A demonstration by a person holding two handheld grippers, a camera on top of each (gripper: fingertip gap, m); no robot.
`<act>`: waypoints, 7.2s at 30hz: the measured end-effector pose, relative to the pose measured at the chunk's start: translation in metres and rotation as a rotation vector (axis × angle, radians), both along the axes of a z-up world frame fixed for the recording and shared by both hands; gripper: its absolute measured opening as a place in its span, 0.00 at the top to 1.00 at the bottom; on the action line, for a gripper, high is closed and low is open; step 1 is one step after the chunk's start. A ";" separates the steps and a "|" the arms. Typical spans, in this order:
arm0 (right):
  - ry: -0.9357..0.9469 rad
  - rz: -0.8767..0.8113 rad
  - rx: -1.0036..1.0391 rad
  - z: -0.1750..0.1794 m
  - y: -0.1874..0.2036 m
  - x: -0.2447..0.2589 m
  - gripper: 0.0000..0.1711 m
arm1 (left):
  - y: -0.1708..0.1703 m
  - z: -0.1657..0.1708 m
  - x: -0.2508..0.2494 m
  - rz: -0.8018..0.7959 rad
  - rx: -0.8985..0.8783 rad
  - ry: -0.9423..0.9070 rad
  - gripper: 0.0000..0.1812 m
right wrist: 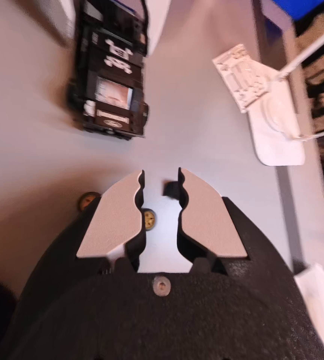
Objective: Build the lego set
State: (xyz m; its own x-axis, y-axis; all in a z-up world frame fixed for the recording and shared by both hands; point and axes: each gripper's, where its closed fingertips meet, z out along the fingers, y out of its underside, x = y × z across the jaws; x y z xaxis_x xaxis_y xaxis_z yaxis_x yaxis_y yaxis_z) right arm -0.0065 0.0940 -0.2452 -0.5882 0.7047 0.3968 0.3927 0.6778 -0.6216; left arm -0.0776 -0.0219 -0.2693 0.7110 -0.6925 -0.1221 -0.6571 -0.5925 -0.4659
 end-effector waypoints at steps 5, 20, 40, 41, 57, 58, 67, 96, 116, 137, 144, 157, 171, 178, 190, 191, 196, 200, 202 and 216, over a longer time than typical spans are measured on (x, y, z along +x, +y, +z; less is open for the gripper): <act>-0.232 0.129 -0.167 -0.016 -0.031 0.003 0.67 | 0.003 -0.006 0.000 -0.059 -0.023 0.034 0.63; -0.224 0.081 -0.263 -0.014 -0.048 0.020 0.74 | 0.014 -0.006 0.005 -0.250 -0.047 0.121 0.63; -0.166 0.000 -0.328 -0.004 -0.052 0.022 0.70 | 0.021 -0.006 0.002 -0.448 -0.069 0.258 0.62; -0.169 -0.022 -0.313 -0.007 -0.045 0.021 0.69 | 0.021 -0.006 0.002 -0.460 -0.068 0.263 0.62; -0.074 -0.044 -0.361 -0.002 -0.094 0.022 0.90 | 0.032 -0.002 -0.004 -0.798 0.029 0.462 0.64; -0.056 -0.045 -0.357 0.000 -0.094 0.023 0.88 | 0.032 -0.002 -0.004 -0.822 0.036 0.472 0.64; 0.035 -0.012 -0.181 -0.009 -0.048 0.017 0.79 | 0.029 0.010 -0.011 -0.587 0.007 0.302 0.56; 0.193 0.126 -0.011 -0.003 -0.139 0.030 1.00 | 0.004 0.020 0.005 -0.168 0.215 0.000 0.71; -0.167 0.001 -0.406 -0.001 -0.103 -0.016 0.65 | -0.022 0.013 0.032 0.580 0.116 -0.541 0.64; -0.295 -0.176 -0.647 -0.013 -0.149 0.016 0.68 | 0.009 0.005 0.028 0.412 -0.027 -0.571 0.59; -0.169 -0.257 -0.647 -0.014 -0.148 0.009 0.68 | 0.026 0.006 0.027 0.296 -0.035 -0.579 0.58; -0.103 -0.454 -0.258 -0.019 -0.018 0.067 0.71 | 0.026 0.010 0.036 0.137 -0.036 -0.587 0.64; -0.017 -0.331 -0.213 -0.009 -0.028 0.043 0.85 | 0.035 0.031 0.034 0.122 0.044 -0.593 0.61; 0.265 -0.114 -0.092 0.011 -0.097 0.026 0.85 | -0.006 0.045 0.039 0.059 0.266 -0.390 0.63; 0.322 0.020 0.301 -0.019 -0.114 0.011 0.85 | -0.027 0.013 0.037 0.131 0.299 -0.190 0.65; 0.308 0.027 0.296 -0.021 -0.114 0.012 0.85 | -0.026 0.012 0.035 0.134 0.305 -0.175 0.65; 0.273 0.049 0.265 -0.023 -0.115 0.017 0.83 | -0.020 0.004 0.027 0.167 0.290 -0.133 0.65; 0.222 0.048 0.169 -0.021 -0.119 0.022 0.84 | -0.019 0.006 0.026 0.172 0.297 -0.137 0.65; 0.192 0.008 0.090 -0.015 -0.117 0.021 0.84 | -0.018 0.007 0.025 0.176 0.301 -0.135 0.64; 0.078 -0.134 -0.062 -0.008 -0.117 0.012 0.85 | -0.014 0.012 0.029 0.040 0.445 0.071 0.80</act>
